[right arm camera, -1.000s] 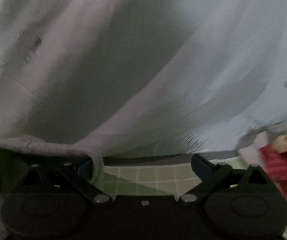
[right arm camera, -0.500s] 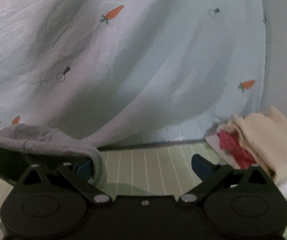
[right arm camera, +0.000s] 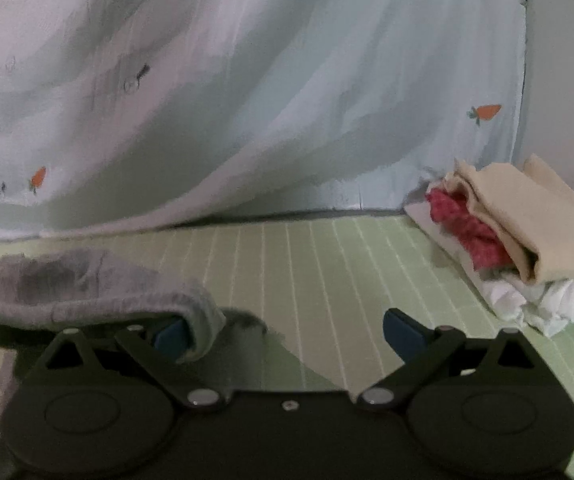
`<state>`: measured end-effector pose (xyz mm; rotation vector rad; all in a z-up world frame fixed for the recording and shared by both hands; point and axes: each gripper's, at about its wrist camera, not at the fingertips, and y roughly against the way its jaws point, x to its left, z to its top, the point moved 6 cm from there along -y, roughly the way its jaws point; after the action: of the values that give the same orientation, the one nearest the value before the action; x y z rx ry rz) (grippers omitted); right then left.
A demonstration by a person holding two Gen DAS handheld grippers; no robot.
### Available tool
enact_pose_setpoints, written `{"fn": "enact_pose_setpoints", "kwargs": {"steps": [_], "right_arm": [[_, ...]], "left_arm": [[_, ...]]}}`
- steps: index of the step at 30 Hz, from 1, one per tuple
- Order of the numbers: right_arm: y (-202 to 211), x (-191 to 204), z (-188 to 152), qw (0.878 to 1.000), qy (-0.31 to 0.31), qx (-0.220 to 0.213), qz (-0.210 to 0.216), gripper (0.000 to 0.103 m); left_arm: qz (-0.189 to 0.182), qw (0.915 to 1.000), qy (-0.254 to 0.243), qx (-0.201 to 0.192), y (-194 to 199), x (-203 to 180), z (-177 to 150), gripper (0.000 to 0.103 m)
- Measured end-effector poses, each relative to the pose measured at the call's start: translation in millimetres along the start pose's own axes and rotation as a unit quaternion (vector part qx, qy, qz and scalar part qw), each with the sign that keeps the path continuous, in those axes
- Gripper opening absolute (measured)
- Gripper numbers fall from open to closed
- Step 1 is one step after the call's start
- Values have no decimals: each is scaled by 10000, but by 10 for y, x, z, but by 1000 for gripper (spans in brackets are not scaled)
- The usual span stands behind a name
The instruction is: Fold clothes
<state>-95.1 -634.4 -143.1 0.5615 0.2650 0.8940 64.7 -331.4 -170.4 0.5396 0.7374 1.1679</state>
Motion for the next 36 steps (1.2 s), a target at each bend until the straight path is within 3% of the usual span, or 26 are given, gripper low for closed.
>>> {"fn": "enact_pose_setpoints", "kwargs": {"steps": [7, 10, 17, 23, 28, 32, 36], "right_arm": [[-59, 19, -244, 9985, 162, 520, -106, 100], [-18, -28, -306, 9981, 92, 600, -87, 100], [-36, -116, -404, 9966, -193, 796, -65, 100], [-183, -30, -499, 9951, 65, 989, 5, 100], [-412, -53, -656, 9910, 195, 1323, -50, 100], [-501, -85, -715, 9891, 43, 1470, -9, 100], [-439, -120, -697, 9898, -145, 1411, 130, 100]], "left_arm": [[-651, 9951, -563, 495, 87, -2, -147, 103], [-685, 9925, -874, 518, 197, 33, -199, 103], [-182, 9967, -617, 488, 162, 150, -291, 103], [12, 9982, -362, 469, -2, 121, -304, 103], [302, 9968, -222, 712, -289, 168, -374, 103], [810, 9898, -503, 1059, -504, 244, -508, 103], [635, 9917, -394, 1045, -453, 258, -544, 103]]}}
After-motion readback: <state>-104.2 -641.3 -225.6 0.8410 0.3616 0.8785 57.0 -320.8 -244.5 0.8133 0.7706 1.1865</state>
